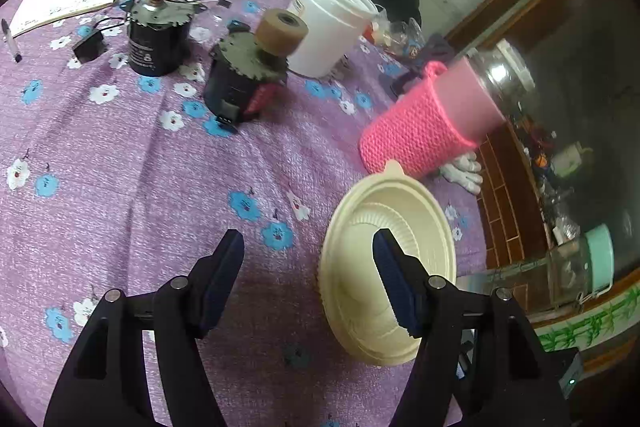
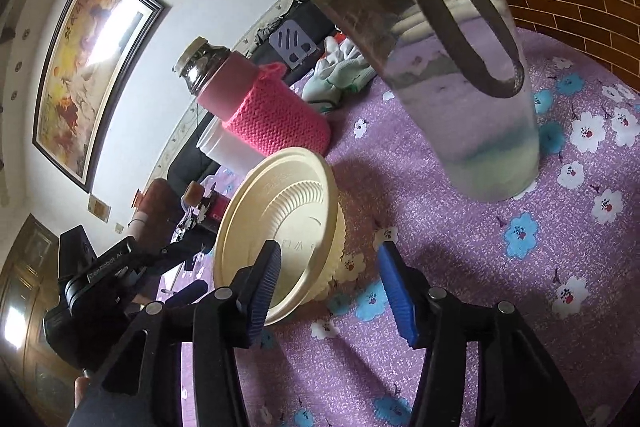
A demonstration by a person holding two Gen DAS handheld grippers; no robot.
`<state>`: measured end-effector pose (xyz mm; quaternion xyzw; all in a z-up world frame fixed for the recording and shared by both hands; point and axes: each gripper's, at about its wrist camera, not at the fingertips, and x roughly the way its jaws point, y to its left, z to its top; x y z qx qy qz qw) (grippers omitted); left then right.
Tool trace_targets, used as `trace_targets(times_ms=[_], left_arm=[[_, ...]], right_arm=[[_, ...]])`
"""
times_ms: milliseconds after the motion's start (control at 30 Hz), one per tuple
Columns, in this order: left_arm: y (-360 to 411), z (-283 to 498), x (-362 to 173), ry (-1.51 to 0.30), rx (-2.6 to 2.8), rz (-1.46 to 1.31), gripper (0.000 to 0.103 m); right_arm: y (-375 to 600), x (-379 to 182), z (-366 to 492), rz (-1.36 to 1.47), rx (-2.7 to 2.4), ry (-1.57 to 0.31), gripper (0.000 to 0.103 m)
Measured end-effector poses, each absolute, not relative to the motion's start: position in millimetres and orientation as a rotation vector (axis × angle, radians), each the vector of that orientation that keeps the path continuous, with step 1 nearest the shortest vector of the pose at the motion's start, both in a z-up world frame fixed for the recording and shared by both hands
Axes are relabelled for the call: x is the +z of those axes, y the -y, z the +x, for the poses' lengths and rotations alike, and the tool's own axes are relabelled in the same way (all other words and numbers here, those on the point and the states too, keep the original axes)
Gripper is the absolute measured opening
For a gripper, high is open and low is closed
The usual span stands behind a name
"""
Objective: Organize plates and bowls
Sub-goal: 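Move both tools to the rim of the cream plastic bowl, then close both tools on the cream bowl rim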
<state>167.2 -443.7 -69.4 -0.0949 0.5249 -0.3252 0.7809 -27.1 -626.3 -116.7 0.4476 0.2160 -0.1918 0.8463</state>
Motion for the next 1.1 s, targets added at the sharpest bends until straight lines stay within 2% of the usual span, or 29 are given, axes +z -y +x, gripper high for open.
trace_targets(times_ms=[333, 767, 867, 933, 967, 1033, 1100], left_arm=[[460.7, 162.0, -85.1, -1.149, -0.686, -0.135, 0.066], [466.8, 160.2, -87.4, -1.137, -0.670, -0.095, 0.065], [466.0, 159.9, -87.5, -1.138, -0.670, -0.089, 0.056], [465.6, 159.9, -89.3, -1.147, -0.672, -0.086, 0.049], [466.2, 159.9, -90.4, -1.151, -0.670, -0.080, 0.041], [466.8, 159.8, -92.1, -1.158, -0.671, -0.075, 0.037], [467.3, 158.7, -91.5, -1.159, -0.682, -0.078, 0.027]], right_arm=[[633.8, -123.2, -10.2, 1.033, -0.450, -0.469, 0.055], [632.1, -128.3, 1.4, 1.008, -0.460, -0.493, 0.055], [631.9, -128.7, 3.6, 0.994, -0.464, -0.503, 0.049], [631.4, -129.8, 6.4, 0.983, -0.461, -0.517, 0.038], [631.2, -130.7, 7.3, 0.981, -0.462, -0.521, 0.037], [631.8, -133.3, 7.9, 0.989, -0.462, -0.527, 0.035], [633.3, -134.7, 7.8, 1.004, -0.453, -0.523, 0.034]])
